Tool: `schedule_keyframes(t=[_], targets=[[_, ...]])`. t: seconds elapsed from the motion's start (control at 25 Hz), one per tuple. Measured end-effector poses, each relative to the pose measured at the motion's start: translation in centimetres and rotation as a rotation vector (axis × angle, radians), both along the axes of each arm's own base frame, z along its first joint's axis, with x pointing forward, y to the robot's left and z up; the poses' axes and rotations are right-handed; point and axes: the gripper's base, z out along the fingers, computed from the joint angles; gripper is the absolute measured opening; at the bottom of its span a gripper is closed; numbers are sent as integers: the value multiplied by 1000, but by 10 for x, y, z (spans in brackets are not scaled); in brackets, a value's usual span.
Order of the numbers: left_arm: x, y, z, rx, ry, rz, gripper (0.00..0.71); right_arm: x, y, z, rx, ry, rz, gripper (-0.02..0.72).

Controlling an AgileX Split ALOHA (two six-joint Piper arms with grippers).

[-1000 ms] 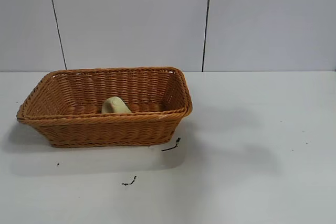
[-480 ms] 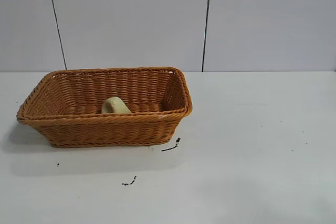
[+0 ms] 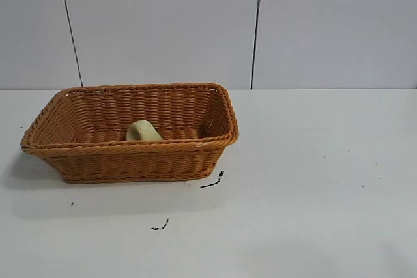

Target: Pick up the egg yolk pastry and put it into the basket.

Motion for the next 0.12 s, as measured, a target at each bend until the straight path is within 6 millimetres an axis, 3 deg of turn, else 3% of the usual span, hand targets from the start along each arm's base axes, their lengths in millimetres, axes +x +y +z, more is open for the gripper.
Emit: schedule_keyframes(t=[0.12], targets=[[0, 0, 0, 0, 0, 0, 696, 0, 0, 0, 0, 0, 0, 693]])
